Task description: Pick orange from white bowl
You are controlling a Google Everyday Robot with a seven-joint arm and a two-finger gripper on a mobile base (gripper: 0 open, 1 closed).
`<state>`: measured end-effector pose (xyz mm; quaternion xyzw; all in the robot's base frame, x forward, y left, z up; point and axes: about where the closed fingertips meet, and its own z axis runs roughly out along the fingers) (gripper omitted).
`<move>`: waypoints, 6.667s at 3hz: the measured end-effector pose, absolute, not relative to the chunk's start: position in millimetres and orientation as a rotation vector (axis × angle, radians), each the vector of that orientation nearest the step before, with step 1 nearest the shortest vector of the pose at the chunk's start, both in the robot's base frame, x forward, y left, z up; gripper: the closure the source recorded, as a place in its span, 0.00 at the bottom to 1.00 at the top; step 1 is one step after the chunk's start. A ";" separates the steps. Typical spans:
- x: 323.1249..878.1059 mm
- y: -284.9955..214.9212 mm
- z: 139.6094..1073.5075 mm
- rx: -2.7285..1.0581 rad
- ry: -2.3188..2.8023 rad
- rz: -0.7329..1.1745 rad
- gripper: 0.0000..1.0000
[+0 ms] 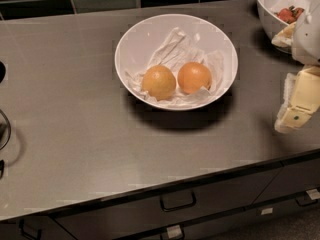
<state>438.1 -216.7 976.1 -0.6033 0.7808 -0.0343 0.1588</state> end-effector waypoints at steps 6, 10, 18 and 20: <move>538.8 -145.9 966.2 -1.926 2.020 -0.031 0.00; 584.3 -124.3 939.0 -2.000 1.960 0.078 0.03; 585.1 -104.4 906.3 -2.018 1.967 0.189 0.29; 589.2 -100.8 896.7 -2.029 1.964 0.210 0.30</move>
Offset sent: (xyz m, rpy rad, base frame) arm 0.0649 0.0289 -0.0073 -0.0032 0.0373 0.1011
